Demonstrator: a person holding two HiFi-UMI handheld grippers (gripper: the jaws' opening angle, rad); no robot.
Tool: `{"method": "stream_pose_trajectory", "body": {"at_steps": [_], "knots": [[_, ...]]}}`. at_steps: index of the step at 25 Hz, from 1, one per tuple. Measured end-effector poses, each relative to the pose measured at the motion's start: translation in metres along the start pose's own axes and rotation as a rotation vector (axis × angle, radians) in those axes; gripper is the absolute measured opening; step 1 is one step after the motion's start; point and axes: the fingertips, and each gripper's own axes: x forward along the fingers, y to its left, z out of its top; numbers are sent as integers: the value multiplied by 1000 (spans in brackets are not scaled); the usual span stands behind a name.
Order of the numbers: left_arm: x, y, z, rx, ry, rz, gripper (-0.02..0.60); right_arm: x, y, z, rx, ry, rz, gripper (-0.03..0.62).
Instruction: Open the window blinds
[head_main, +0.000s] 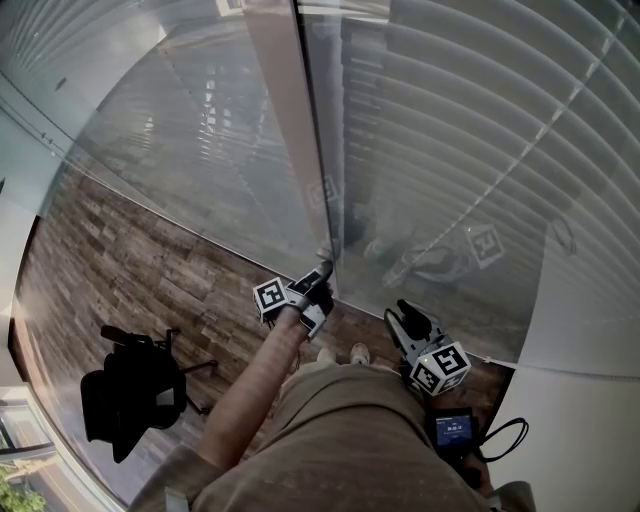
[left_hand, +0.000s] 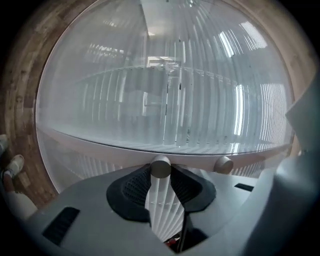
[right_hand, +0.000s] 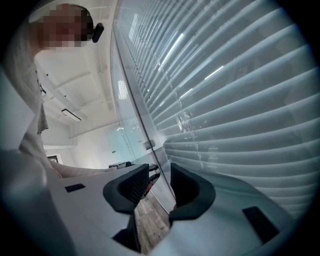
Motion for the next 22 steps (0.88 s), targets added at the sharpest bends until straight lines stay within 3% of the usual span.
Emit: {"method": "stream_pose_trajectory", "body": {"at_steps": [4,6,8,12,14,16,18,20,22], "knots": [[-1,3,0,-128,-28,-63,132,-2,0,-7,0,3,-16,126],[-2,8,2,-51,-32,-43,132,-4,-2,-12,3,2,-21,126],[-4,12,7,213,-31,67,139,-4,-3,-18,4,1,-26,126],[-14,3,12,869,27,358,210,-6,1,-20,6,4,-41,126],[-16,-7,9,1099,49,436,210,-9,3,-18,8,6,-48,126],[-13,-8,2,1263,80,476,210,-11,1,-18,12,5,-55,126],[-8,-4,-5,1375,113,512,209,-13,-1,-21,18,3,-62,126],[-5,0,-9,1430,131,542,209,-15,-1,-23,21,2,-67,126],[-2,5,-7,1438,125,566,207,-15,-1,-22,23,1,-72,126]]}}
